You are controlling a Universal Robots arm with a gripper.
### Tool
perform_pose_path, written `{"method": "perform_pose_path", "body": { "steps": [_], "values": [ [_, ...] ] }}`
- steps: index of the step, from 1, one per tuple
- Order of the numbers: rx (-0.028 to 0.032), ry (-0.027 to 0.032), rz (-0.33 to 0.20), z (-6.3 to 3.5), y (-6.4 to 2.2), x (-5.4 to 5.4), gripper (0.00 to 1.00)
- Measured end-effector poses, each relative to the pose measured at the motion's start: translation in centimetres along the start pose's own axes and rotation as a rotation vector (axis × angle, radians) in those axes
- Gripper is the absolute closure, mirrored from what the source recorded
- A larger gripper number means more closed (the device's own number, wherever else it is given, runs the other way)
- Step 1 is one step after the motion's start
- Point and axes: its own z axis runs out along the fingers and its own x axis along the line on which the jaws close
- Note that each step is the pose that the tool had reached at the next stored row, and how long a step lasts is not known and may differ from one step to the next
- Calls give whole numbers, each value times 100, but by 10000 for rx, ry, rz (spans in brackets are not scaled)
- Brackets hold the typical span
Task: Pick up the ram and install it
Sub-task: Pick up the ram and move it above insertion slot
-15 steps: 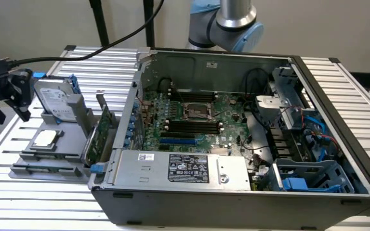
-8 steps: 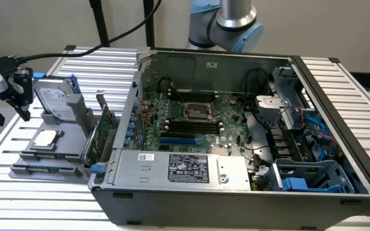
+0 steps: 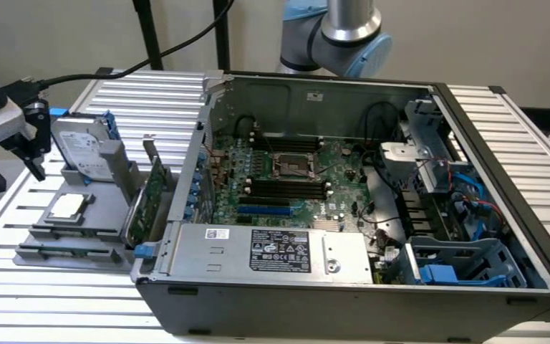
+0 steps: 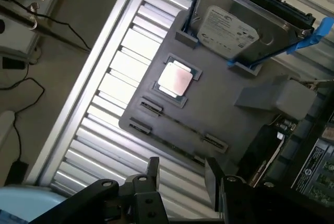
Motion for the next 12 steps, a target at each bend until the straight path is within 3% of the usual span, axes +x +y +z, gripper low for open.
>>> {"method": "perform_pose_path", "body": {
  "steps": [8, 12],
  "values": [
    [28, 82, -1451, 32, -2, 0, 52],
    [97, 152, -2081, 42, -2, 1, 52]
  ]
}}
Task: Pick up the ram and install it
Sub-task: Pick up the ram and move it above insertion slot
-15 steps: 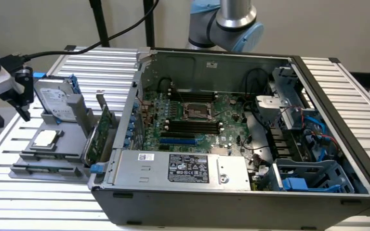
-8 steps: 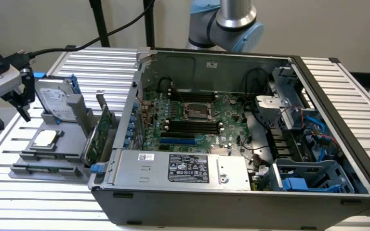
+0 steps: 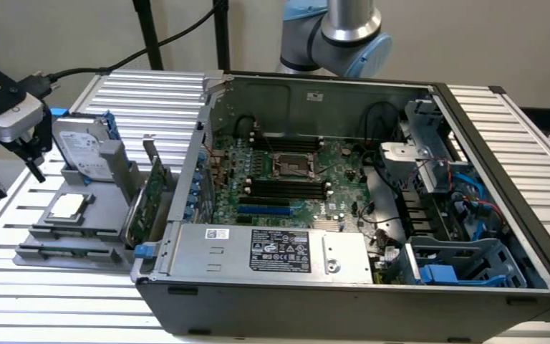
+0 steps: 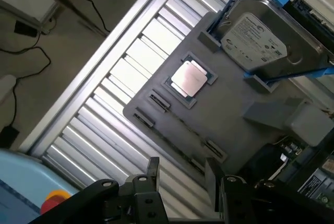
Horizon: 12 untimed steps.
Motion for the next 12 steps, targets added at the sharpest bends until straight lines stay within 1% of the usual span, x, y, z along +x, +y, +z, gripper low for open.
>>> {"method": "perform_pose_path", "body": {
  "steps": [2, 4, 5, 7, 10, 11, 12],
  "values": [
    [64, 54, -276, 2, 0, 0, 52],
    [145, 100, -545, 3, 0, 0, 52],
    [191, 112, -680, 4, 0, 0, 52],
    [294, 107, -981, 6, 0, 0, 52],
    [424, 65, -1454, 13, -1, 0, 52],
    [440, 60, -1630, 18, -2, 0, 52],
    [441, 60, -1811, 24, -2, 0, 52]
  ]
}}
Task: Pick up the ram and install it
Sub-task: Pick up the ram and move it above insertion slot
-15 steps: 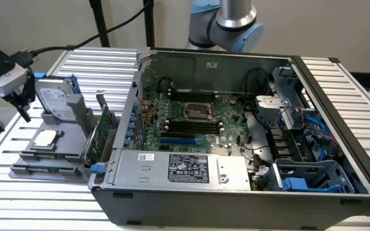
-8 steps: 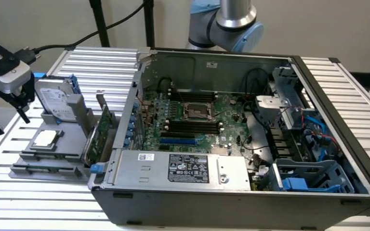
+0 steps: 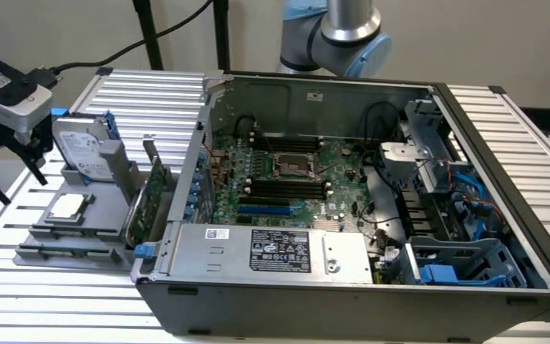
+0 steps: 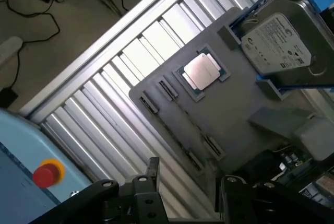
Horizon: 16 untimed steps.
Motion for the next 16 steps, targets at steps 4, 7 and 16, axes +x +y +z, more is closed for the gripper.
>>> {"method": "perform_pose_path", "body": {
  "steps": [4, 7, 16],
  "values": [
    [4, -8, -734, 30, 1, 0, 52],
    [6, -16, -1279, 54, 2, 0, 52],
    [14, -39, -2919, 142, 3, 0, 52]
  ]
}}
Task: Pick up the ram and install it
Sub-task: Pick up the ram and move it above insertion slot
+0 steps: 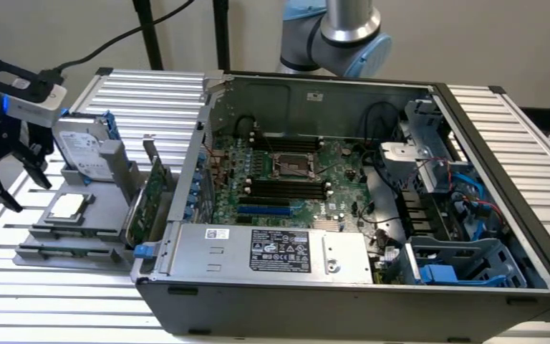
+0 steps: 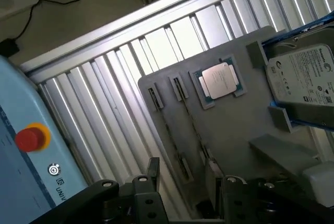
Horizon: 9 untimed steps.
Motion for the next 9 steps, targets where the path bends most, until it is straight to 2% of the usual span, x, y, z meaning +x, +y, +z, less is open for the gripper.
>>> {"method": "perform_pose_path", "body": {
  "steps": [9],
  "values": [
    [7, -23, -1624, 96, 2, -1, 52]
  ]
}}
